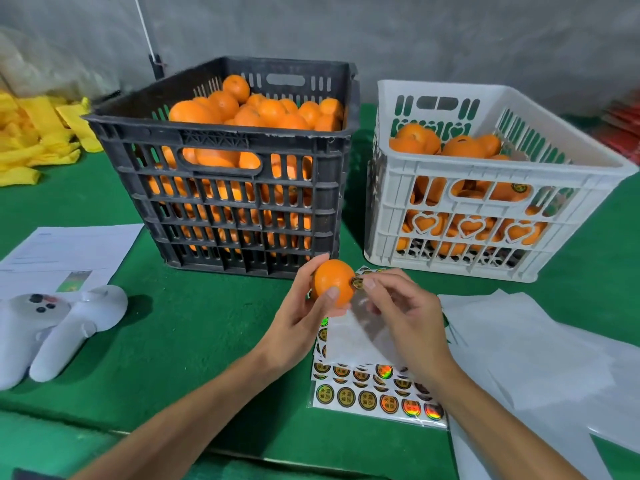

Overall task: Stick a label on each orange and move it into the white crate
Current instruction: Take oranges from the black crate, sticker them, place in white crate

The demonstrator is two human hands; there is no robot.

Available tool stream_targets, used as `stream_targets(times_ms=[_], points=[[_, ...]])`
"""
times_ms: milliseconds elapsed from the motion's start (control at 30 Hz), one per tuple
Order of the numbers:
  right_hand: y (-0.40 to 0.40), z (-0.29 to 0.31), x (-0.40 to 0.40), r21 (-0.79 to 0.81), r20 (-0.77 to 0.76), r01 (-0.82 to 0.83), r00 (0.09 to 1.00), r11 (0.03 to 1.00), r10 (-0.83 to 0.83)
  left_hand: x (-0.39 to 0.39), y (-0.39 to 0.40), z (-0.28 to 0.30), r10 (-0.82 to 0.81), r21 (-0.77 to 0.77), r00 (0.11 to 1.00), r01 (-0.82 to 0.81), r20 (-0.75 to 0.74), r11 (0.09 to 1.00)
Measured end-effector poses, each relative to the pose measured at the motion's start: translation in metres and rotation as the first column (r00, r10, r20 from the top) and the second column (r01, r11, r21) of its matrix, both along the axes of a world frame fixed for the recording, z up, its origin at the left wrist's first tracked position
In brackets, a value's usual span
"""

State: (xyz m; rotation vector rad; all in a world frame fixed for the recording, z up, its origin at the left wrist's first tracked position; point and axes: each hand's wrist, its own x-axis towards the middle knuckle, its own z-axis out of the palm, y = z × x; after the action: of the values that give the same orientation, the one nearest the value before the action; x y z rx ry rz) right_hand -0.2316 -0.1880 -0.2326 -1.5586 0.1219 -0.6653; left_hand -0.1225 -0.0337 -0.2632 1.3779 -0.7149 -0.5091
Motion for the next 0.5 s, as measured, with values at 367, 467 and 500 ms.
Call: stream_targets(times_ms=[367,467,500], points=[[-0.008,0.037,-0.006,-0.455,0.03,0.236,0.968,0.859,-0.251,-0.027,-0.024,0.053,0.059,-0.088,0.998,-0.057,0.021,0.994],[-0.016,0.058,-0.01,-0.483,0.064,0.204,0.978,0.852,-0.198,-0.029,-0.042,0.079,0.145,-0.095,0.988,-0.139,0.061,0.986],[-0.019,0.067,-0.011,-0.496,0.095,0.205,0.979,0.844,-0.182,-0.028,-0.048,0.089,0.139,-0.113,0.988,-0.131,0.066,0.985]])
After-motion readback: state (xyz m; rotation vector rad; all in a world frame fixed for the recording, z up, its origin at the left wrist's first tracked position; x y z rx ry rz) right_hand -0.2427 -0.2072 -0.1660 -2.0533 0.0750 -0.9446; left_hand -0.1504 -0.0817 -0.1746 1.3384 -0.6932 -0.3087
